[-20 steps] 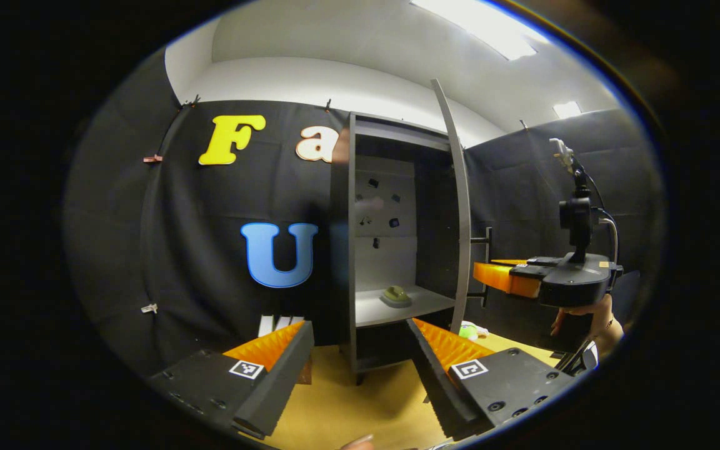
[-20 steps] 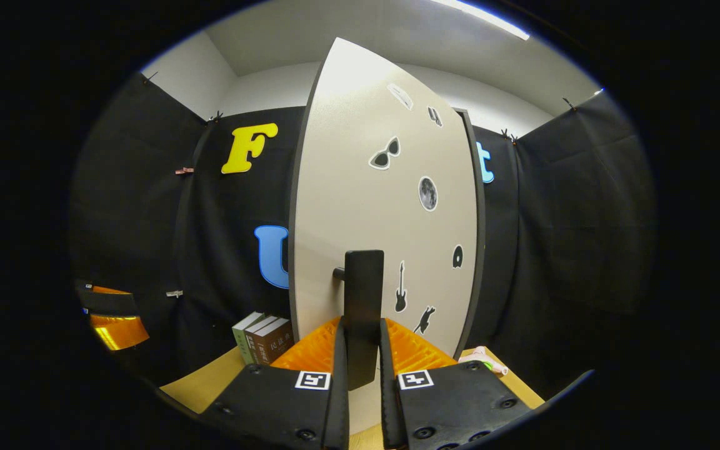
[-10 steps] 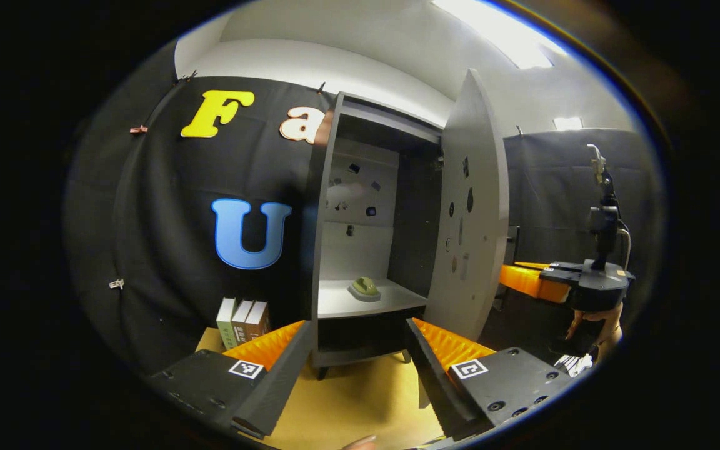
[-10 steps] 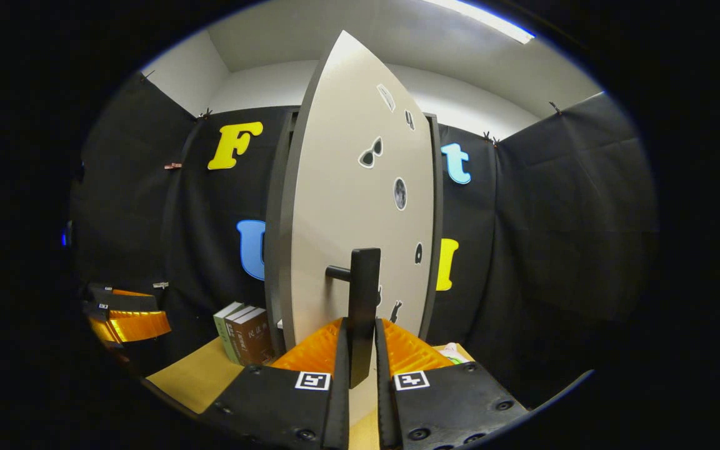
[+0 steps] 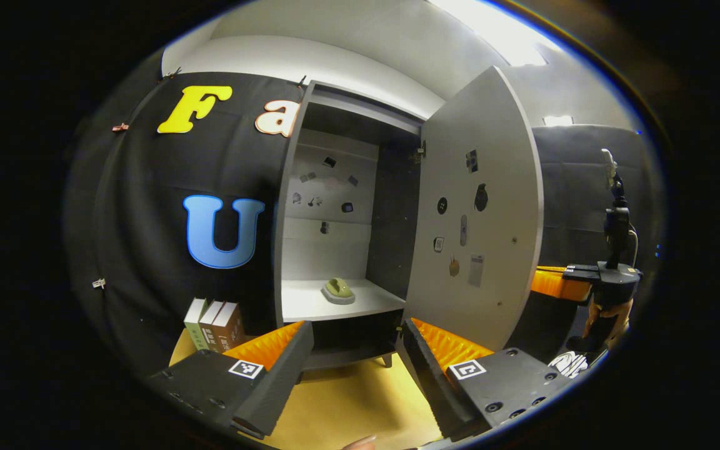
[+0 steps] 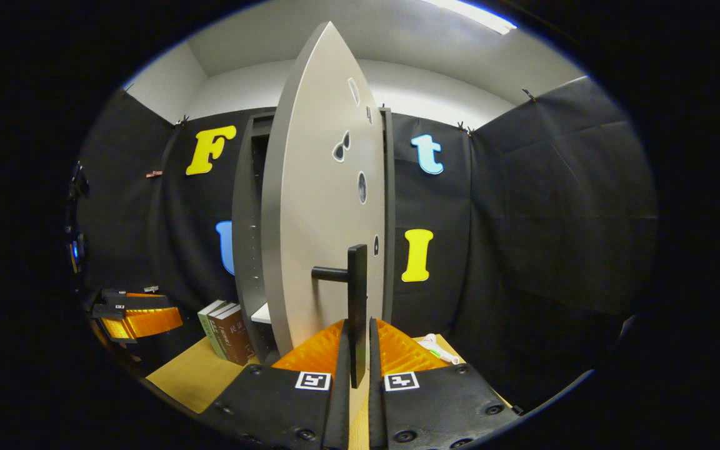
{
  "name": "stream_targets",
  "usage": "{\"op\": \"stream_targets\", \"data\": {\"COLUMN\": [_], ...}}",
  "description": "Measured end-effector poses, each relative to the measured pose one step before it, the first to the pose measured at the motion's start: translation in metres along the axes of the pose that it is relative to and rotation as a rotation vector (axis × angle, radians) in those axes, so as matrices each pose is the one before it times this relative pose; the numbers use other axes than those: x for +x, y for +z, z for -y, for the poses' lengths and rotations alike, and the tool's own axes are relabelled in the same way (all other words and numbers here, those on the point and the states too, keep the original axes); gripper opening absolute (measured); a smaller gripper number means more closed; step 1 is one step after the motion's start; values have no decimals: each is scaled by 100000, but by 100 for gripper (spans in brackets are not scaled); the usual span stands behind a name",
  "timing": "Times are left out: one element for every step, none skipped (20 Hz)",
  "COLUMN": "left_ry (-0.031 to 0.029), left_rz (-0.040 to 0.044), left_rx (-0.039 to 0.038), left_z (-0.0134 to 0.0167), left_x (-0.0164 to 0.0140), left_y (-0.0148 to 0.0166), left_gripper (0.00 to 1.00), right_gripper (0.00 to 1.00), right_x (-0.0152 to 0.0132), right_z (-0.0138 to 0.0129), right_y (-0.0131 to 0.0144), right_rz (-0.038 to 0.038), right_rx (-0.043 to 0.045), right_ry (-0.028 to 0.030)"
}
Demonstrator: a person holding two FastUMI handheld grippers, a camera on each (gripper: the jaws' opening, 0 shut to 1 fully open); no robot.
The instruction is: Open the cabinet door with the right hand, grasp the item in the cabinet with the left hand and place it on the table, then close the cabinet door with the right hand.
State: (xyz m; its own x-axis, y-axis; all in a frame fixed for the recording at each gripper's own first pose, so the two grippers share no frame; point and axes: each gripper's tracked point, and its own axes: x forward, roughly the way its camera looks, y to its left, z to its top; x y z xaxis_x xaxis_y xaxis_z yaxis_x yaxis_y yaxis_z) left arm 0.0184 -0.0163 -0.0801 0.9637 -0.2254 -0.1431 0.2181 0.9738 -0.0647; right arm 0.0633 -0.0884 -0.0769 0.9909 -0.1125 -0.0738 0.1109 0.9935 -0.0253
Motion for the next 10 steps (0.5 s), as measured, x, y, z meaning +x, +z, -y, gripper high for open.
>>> {"op": "stream_targets", "data": {"left_ry": [-61,62,-168,-424,-744,-795,-685,-400,-17,286], "left_rz": [268,140,-75,-191,-127,61,16,-98,-164,-83], "left_rx": [573,244,-312,-941,-1179,-1111,-762,-316,47,310], "left_z": [671,525,753,825,862,896,762,649,472,419], "left_x": [754,692,904,871,759,716,718,669,730,633], "left_y": [186,130,-36,-32,-83,24,74,136,26,110], "left_gripper": [92,92,92,96,96,96,96,96,96,96], "right_gripper": [16,16,16,16,12,10,10,10,10,11], "right_x": [-148,185,30,194,72,-179,-39,-49,505,81], "right_z": [1366,847,757,798,1042,597,427,517,-106,622], "right_y": [396,418,667,564,-79,-117,224,-12,-215,-129], "right_rz": [1428,1307,1809,1095,-425,-2036,-104,-450,226,-179], "right_rx": [-200,-1247,-915,-231,550,3118,3544,1177,26,-588], "right_ry": [-1434,-1214,-576,-1247,-54,1814,1865,1277,863,985]}}
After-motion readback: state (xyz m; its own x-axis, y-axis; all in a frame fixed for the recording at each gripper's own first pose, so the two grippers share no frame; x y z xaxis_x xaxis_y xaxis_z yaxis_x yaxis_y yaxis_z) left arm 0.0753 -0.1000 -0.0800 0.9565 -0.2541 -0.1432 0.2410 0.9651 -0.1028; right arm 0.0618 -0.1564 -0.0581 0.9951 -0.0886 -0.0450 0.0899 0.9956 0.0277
